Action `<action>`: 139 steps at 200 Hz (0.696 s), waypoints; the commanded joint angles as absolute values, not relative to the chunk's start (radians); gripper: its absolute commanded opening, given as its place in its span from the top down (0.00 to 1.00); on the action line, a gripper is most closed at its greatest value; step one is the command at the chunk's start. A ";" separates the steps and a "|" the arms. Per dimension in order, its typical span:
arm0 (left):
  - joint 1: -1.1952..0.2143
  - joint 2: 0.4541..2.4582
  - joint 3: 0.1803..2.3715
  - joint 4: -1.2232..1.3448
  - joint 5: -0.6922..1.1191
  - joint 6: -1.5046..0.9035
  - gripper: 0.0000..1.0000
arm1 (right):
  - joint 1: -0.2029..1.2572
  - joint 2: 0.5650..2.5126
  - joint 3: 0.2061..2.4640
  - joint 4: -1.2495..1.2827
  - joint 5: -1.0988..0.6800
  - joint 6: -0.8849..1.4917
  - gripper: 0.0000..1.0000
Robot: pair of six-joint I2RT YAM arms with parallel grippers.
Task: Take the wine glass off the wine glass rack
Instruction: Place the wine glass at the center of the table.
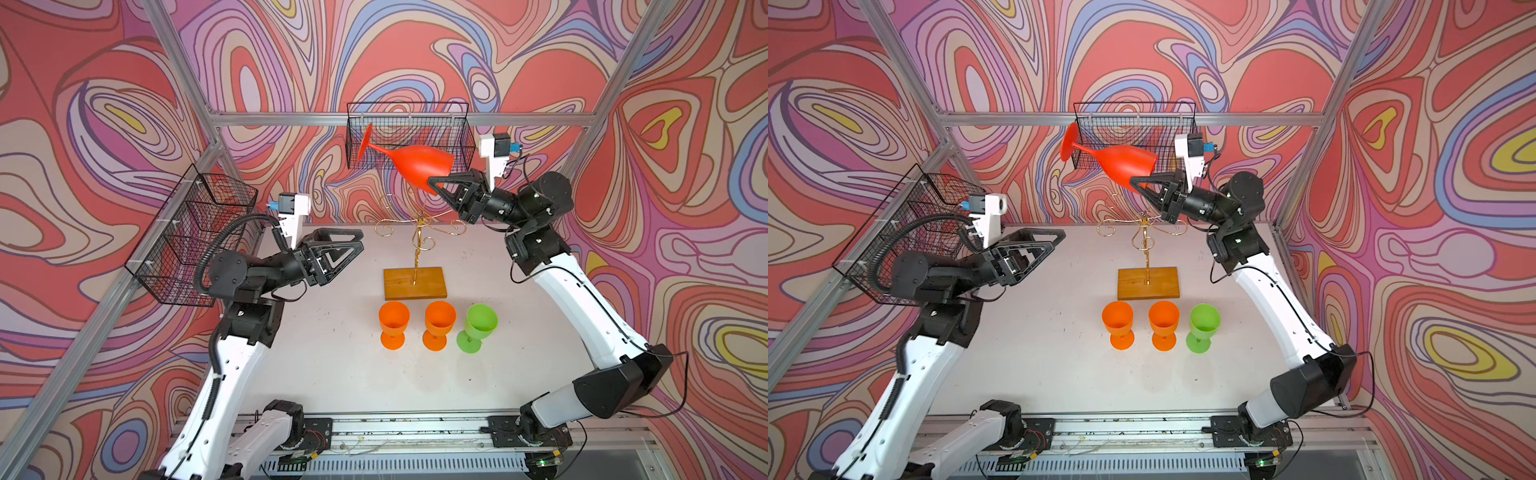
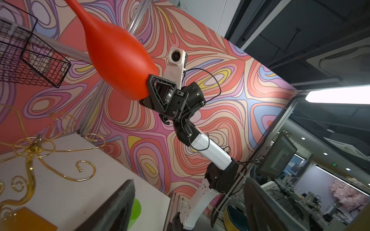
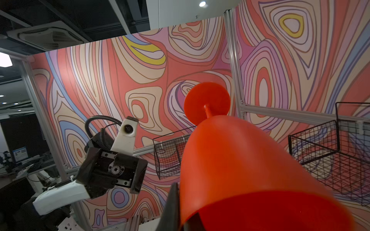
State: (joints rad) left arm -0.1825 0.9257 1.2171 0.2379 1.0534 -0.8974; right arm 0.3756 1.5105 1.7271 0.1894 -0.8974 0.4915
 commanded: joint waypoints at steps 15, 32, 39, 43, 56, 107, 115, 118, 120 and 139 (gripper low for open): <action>-0.179 0.816 1.283 -0.371 0.791 -0.379 0.16 | 0.385 1.511 1.860 -0.301 -0.759 0.216 1.00; -0.179 0.779 1.269 -0.373 0.732 -0.354 0.16 | 0.405 1.531 1.921 -0.428 -0.699 0.148 1.00; -0.179 0.771 1.270 -0.379 0.707 -0.346 0.16 | 0.418 1.539 1.940 -0.470 -0.673 0.116 1.00; -0.179 0.767 1.269 -0.383 0.692 -0.340 0.16 | 0.430 1.543 1.954 -0.495 -0.660 0.097 1.00; -0.179 0.758 1.268 -0.385 0.654 -0.331 0.16 | 0.468 1.563 2.000 -0.567 -0.624 0.041 1.00; -0.180 0.739 1.240 -0.352 0.536 -0.341 0.17 | 0.598 1.614 2.089 -0.728 -0.528 -0.095 1.00; -0.179 0.729 1.232 -0.343 0.524 -0.341 0.17 | 0.618 1.618 2.100 -0.753 -0.500 -0.116 1.00; -0.179 0.725 1.227 -0.338 0.518 -0.341 0.17 | 0.624 1.618 2.104 -0.761 -0.489 -0.122 1.00; -0.179 0.721 1.225 -0.334 0.516 -0.341 0.17 | 0.627 1.620 2.106 -0.767 -0.481 -0.126 1.00; -0.179 0.686 1.200 -0.296 0.480 -0.342 0.17 | 0.660 1.623 2.116 -0.812 -0.434 -0.158 1.00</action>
State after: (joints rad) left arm -0.1825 0.7334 1.2221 -0.3473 0.5476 -0.3664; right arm 0.6250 1.6211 2.0777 -0.7166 -0.5251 -0.0700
